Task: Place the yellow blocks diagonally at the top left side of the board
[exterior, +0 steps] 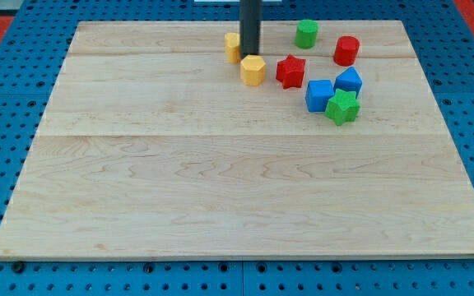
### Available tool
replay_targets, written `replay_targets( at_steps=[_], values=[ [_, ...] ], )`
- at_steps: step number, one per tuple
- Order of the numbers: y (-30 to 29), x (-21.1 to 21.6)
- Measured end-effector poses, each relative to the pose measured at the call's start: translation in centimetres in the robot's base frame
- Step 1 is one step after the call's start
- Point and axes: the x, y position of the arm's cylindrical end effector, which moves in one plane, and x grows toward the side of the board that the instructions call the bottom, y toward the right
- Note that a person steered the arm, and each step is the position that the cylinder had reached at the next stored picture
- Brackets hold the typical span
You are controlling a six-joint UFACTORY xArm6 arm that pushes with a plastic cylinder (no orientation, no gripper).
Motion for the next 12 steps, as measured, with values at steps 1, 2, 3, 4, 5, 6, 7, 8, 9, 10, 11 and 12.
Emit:
replay_targets(
  at_steps=[1,2,3,4,5,6,7,8,9,10,11,12],
  values=[
    [-2.5,0.5],
    [1.2,0.5],
    [5.8,0.9],
    [6.1,4.6],
    [-4.6,4.2],
    [-7.2,4.2],
    [0.3,4.9],
    [0.1,-1.1],
    [-4.4,-3.2],
    [-11.8,1.8],
    [-14.7,4.2],
    [-4.8,2.6]
  ],
)
